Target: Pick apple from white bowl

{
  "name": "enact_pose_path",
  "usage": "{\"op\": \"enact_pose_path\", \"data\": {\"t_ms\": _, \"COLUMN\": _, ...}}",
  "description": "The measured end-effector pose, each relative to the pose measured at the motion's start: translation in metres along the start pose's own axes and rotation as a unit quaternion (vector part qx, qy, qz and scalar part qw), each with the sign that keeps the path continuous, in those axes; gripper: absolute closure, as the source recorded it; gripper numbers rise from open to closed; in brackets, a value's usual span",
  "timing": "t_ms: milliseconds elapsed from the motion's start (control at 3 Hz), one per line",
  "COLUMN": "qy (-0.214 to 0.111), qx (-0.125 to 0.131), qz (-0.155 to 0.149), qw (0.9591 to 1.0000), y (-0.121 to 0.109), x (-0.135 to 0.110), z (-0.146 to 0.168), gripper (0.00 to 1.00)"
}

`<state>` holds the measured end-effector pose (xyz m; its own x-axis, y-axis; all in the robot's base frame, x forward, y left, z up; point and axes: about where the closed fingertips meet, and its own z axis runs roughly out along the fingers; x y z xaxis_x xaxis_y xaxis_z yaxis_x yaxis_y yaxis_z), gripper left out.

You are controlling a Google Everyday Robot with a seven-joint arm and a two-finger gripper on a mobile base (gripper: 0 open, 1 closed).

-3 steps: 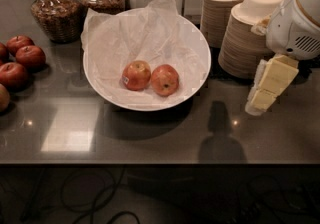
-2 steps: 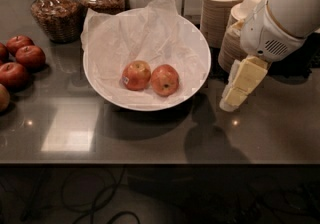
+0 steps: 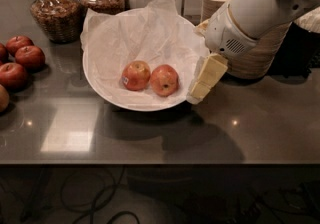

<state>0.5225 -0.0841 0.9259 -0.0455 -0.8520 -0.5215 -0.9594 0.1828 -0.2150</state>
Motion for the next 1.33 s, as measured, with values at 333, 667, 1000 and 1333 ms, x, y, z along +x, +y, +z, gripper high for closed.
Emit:
{"op": "enact_pose_path", "data": {"t_ms": 333, "qy": -0.014, "qx": -0.009, "qz": -0.007, "qw": 0.9998, "y": -0.005, "x": -0.012, "z": 0.013, "gripper": 0.08}}
{"op": "enact_pose_path", "data": {"t_ms": 667, "qy": -0.017, "qx": -0.016, "qz": -0.011, "qw": 0.9997, "y": -0.008, "x": -0.016, "z": 0.026, "gripper": 0.13}}
{"op": "enact_pose_path", "data": {"t_ms": 1000, "qy": -0.016, "qx": -0.021, "qz": -0.017, "qw": 0.9995, "y": -0.008, "x": -0.02, "z": 0.038, "gripper": 0.12}}
{"op": "enact_pose_path", "data": {"t_ms": 1333, "qy": -0.012, "qx": -0.027, "qz": -0.02, "qw": 0.9993, "y": -0.007, "x": -0.021, "z": 0.048, "gripper": 0.19}}
